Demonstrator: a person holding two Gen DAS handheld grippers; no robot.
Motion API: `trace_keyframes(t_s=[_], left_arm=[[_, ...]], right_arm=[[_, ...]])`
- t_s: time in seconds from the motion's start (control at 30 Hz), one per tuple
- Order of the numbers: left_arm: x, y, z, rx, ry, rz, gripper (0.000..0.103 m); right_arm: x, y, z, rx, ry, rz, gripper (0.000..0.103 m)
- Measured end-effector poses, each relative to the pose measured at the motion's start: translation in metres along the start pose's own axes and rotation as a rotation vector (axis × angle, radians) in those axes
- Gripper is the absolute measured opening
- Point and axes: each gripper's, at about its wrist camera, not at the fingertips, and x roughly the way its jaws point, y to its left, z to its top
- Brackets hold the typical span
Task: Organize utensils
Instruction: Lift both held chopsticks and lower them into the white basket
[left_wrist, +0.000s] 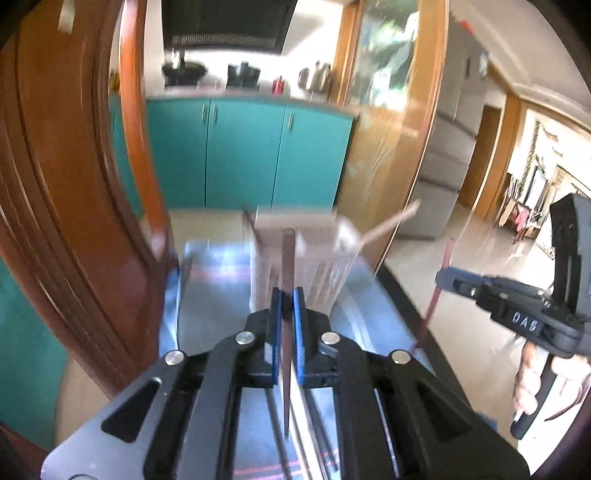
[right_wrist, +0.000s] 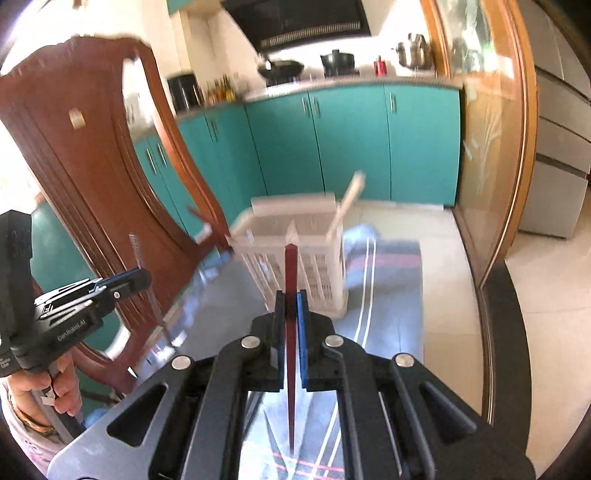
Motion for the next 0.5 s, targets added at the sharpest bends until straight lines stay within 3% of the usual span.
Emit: trace_keyframes(t_s=[0.17,0.27,0.37,0.43,0.5], left_arm=[[-0.019,-0.017,0.067,0.048,-0.158,0.014,0.007],[-0.023,-0.020,0.105,0.028,-0.239,0.005,0.007],[-0.012,-0.022,0.128,0.026,-0.317,0.048,0.007],[0.006,-0.021,0.132,0.036,-0.323,0.073,0.007],[0.029,-0.017,0.126,0.031,-0.279,0.092,0.007]], right_arm=[[-0.032,0.005,0.051,0.006,-0.157,0.011,0.007],[-0.056,0.005,0.090,0.017,-0.295,0.018,0.007],[-0.063,0.003,0.118,0.033,-0.427,-0.008,0.007],[-0.054,0.001,0.127,0.034,-0.480,-0.036,0.007],[-0.038,-0.001,0.129,0.029,-0.464,-0.064,0.007]])
